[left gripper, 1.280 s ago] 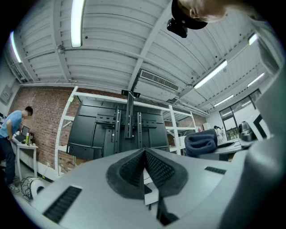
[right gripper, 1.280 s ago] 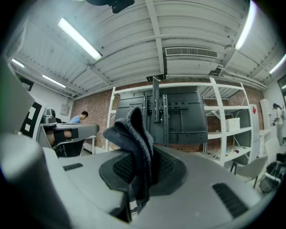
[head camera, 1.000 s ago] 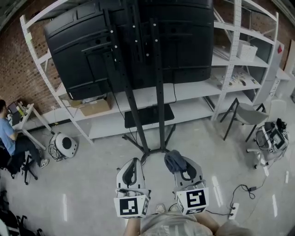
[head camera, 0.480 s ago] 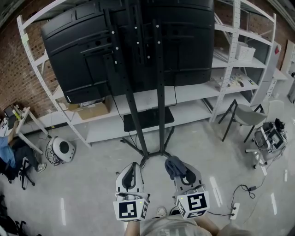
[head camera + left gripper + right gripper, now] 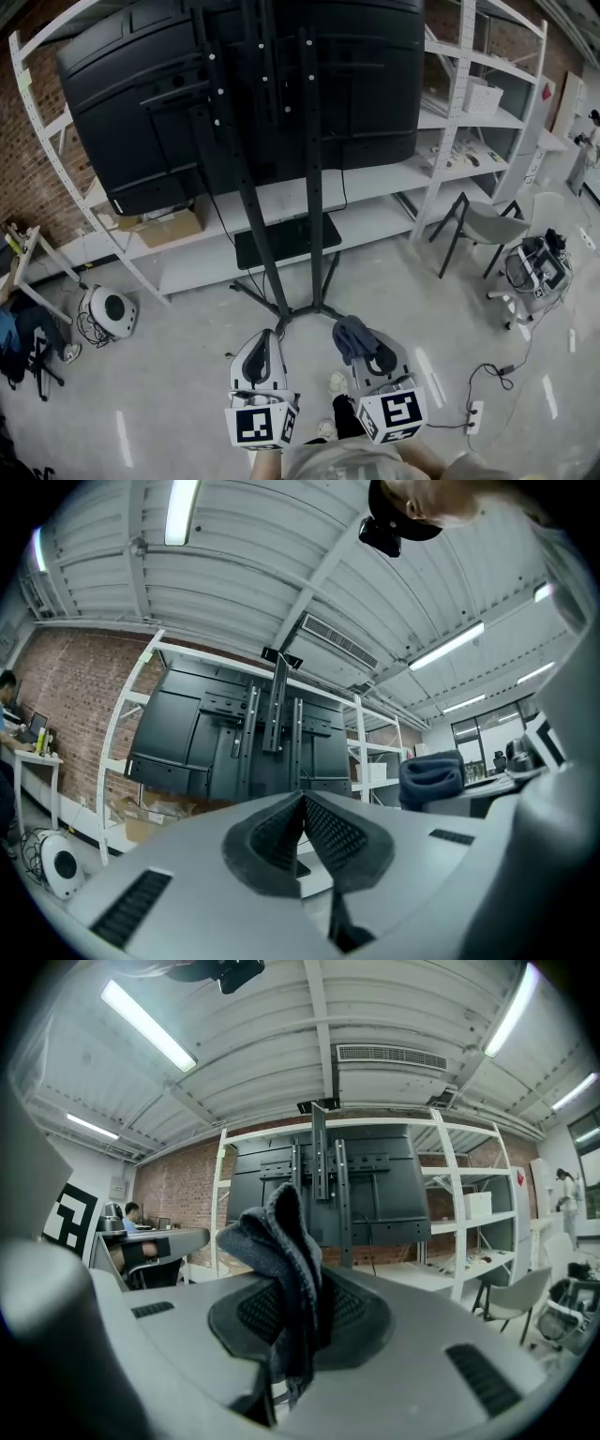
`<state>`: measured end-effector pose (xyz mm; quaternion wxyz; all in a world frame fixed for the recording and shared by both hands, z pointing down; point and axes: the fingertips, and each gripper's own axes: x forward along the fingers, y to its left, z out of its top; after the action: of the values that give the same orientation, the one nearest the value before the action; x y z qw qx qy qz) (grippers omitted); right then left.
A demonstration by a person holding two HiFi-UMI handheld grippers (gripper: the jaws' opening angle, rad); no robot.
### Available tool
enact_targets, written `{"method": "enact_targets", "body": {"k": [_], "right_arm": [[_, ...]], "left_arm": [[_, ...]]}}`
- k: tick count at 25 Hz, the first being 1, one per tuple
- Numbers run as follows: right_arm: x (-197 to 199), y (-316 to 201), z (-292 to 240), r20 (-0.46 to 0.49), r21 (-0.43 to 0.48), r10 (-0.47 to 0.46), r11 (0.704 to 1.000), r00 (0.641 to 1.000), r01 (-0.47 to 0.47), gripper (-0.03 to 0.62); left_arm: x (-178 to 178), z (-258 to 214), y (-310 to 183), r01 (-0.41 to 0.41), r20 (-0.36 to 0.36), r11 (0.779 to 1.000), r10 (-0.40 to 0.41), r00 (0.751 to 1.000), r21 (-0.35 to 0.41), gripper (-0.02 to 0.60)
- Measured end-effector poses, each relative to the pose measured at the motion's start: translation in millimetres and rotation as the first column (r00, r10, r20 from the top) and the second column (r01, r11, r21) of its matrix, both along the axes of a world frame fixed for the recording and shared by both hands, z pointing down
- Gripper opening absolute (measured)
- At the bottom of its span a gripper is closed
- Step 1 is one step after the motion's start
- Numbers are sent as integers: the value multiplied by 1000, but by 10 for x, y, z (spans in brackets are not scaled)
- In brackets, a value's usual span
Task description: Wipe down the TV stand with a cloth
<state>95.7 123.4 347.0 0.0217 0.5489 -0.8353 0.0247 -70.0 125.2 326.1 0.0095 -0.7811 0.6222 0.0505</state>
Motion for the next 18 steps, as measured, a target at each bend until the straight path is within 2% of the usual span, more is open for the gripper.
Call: {"method": "enact_targets", "body": {"k": [3, 7, 12, 18], "right_arm": [[-33, -195, -12, 3, 14, -8, 1000, 1000, 8, 58], [-87, -586, -107, 14, 63, -32, 998, 999, 31, 58], [-37, -1330, -224, 38, 116, -38, 993, 999, 34, 59], [-56, -2310, -343, 59, 124, -85, 989, 995, 77, 58]], "left_arm": [[4, 38, -160, -11, -3, 1000, 11, 1000, 0, 15], [-4, 66, -526, 5, 32, 1000, -5, 999, 11, 15], [-9, -59, -1163, 41, 62, 998, -44, 997, 42, 15], [26, -336, -2094, 78, 70, 994, -83, 994, 76, 15]]}}
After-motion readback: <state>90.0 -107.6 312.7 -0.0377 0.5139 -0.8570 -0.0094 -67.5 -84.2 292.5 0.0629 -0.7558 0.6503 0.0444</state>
